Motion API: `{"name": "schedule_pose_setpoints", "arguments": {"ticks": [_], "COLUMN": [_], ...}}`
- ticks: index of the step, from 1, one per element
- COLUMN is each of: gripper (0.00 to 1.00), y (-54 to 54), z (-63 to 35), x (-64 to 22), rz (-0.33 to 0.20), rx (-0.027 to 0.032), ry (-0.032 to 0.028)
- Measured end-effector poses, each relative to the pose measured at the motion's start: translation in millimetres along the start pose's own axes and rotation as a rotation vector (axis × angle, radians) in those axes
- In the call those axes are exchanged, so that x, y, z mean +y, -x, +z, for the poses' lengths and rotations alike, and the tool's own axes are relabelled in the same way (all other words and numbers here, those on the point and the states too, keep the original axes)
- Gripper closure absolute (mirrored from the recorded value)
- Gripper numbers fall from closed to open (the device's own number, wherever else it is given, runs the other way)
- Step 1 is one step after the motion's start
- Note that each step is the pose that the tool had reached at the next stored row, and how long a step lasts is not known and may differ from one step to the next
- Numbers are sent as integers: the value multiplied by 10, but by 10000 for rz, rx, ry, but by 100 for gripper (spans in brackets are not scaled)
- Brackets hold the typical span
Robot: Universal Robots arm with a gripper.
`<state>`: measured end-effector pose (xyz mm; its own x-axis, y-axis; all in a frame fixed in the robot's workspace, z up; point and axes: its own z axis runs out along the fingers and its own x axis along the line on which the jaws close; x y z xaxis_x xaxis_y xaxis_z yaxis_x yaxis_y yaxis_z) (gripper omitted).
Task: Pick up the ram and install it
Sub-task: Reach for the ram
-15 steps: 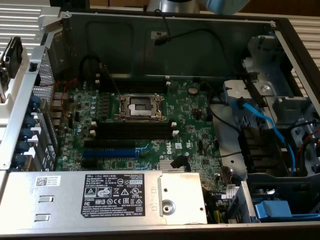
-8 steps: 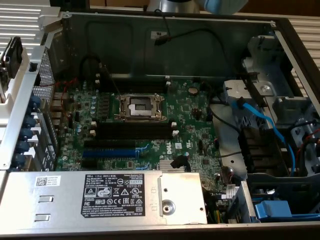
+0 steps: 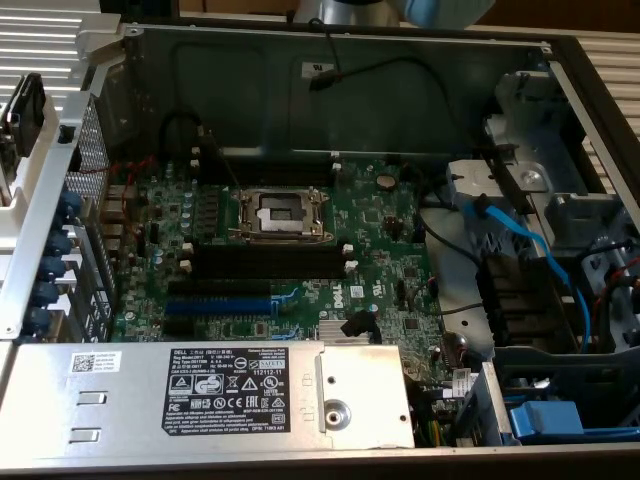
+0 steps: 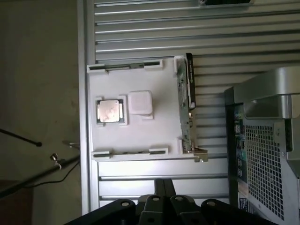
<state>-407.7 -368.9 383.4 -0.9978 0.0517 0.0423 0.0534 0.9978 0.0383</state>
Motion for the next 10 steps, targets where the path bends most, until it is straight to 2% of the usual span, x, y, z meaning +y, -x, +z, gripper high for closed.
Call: {"name": "schedule_pose_setpoints", "arguments": {"ticks": [3, 10], "gripper": [90, 90], "y": [-96, -184], "z": [17, 32], "x": [-3, 76], "rz": [-66, -427], "rx": [3, 18], "ry": [-3, -19]}}
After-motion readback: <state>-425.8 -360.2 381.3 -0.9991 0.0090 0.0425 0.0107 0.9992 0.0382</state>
